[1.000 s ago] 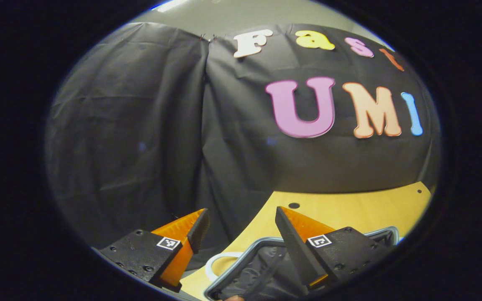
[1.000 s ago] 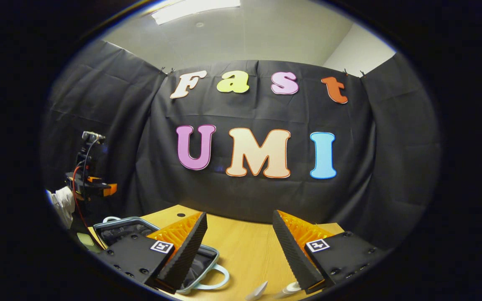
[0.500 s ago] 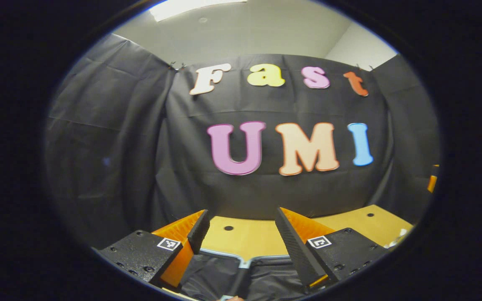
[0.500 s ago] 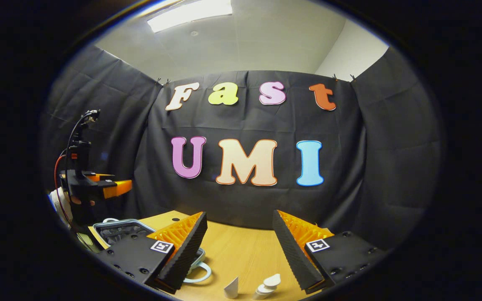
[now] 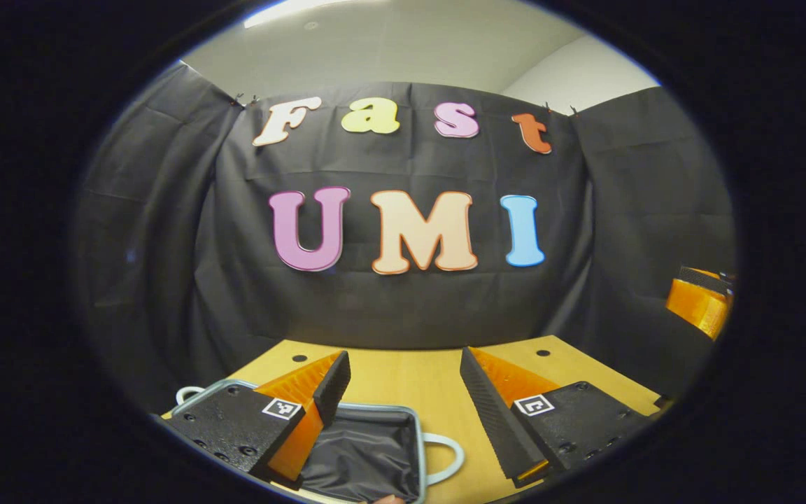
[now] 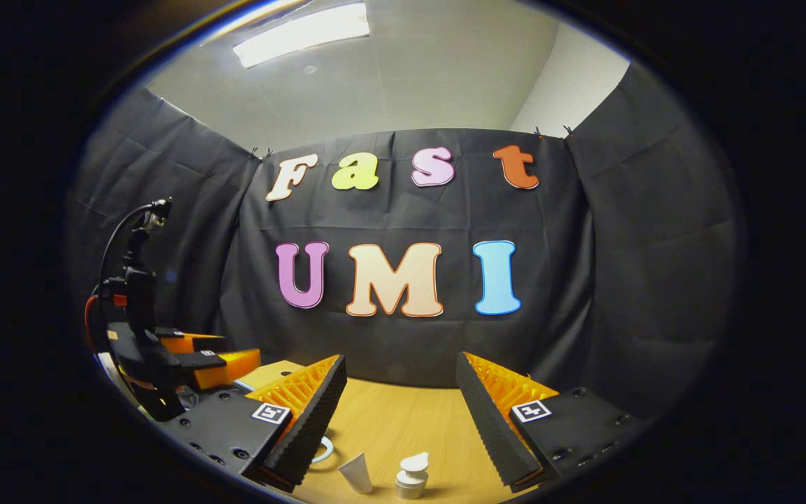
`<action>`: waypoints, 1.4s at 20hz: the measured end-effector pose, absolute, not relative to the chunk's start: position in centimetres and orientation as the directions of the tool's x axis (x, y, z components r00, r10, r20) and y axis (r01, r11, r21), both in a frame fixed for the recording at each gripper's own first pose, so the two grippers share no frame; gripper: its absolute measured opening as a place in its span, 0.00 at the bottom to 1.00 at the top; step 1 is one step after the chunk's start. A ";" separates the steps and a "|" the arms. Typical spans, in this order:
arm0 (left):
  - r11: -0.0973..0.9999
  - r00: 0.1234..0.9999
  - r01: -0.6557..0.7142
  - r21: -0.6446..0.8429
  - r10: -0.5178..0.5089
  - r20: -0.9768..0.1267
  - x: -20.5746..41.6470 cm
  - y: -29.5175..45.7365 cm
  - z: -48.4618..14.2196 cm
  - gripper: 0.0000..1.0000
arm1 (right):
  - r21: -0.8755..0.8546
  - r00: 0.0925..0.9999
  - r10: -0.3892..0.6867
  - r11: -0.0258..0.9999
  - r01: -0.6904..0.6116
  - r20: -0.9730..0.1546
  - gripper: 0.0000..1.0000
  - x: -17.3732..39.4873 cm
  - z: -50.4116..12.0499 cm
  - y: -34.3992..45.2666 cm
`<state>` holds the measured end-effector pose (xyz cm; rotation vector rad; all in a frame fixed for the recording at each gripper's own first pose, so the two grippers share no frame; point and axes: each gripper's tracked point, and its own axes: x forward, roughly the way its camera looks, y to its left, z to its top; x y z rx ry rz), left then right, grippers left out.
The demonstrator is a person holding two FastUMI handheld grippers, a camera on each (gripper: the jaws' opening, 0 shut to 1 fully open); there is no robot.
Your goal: First open the suitcase, pack the skin care products into it, and then close the suitcase.
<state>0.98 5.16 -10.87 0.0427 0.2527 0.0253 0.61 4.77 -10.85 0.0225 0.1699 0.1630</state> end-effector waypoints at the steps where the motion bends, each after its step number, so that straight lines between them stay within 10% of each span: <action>1: 0.999 0.967 -0.012 0.040 0.021 -0.254 0.9 4.1 -11.2 0.94 | 0.033 0.972 0.162 0.987 -0.159 -0.169 0.99 0.4 -11.0 4.1; 28: 0.972 0.750 0.209 -0.108 -0.230 -0.621 -3.5 -10.0 -36.0 0.88 | -0.172 0.943 0.049 0.979 -0.111 -0.328 0.99 -4.9 -16.0 -4.1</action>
